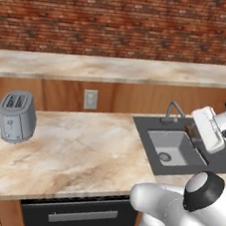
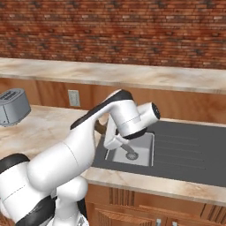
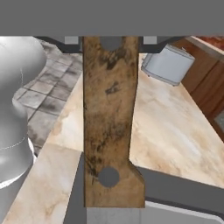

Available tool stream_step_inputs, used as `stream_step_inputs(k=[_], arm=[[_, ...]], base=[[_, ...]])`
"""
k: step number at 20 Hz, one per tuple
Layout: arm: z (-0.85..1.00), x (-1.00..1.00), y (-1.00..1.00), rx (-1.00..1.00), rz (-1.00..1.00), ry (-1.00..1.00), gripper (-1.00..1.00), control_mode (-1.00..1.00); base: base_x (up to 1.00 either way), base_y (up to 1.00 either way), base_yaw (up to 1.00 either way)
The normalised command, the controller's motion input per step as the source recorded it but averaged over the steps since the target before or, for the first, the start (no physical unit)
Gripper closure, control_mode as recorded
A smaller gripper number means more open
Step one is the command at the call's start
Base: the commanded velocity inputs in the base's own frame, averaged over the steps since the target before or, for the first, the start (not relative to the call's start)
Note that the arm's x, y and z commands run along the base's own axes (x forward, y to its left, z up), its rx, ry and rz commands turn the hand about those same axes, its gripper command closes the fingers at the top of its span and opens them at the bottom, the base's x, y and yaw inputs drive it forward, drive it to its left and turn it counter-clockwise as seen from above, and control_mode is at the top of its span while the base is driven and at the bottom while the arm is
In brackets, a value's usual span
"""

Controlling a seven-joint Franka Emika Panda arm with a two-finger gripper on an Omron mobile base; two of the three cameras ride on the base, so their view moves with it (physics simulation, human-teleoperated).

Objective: Move the cutting board and knife to the sink. Then move spray from the cabinet to the counter.

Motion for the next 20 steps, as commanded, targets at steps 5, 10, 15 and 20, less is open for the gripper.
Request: stream_step_inputs(k=[5, 10, 15, 20], arm=[[-0.17, 0.25, 0.21, 0.06, 0.00, 0.03, 1.00, -1.00], [-0.08, 0.48, 0.02, -0.02, 0.00, 0.00, 1.00, -1.00], [-0.15, 0.42, 0.00, -0.01, 0.00, 0.00, 1.00, -1.00], [-0.27, 0.32, 0.00, 0.00, 0.00, 0.00, 1.00, -1.00]], base=[[0.00, 0.00, 0.00], [0.00, 0.00, 0.00], [0.00, 0.00, 0.00], [0.00, 0.00, 0.00]])
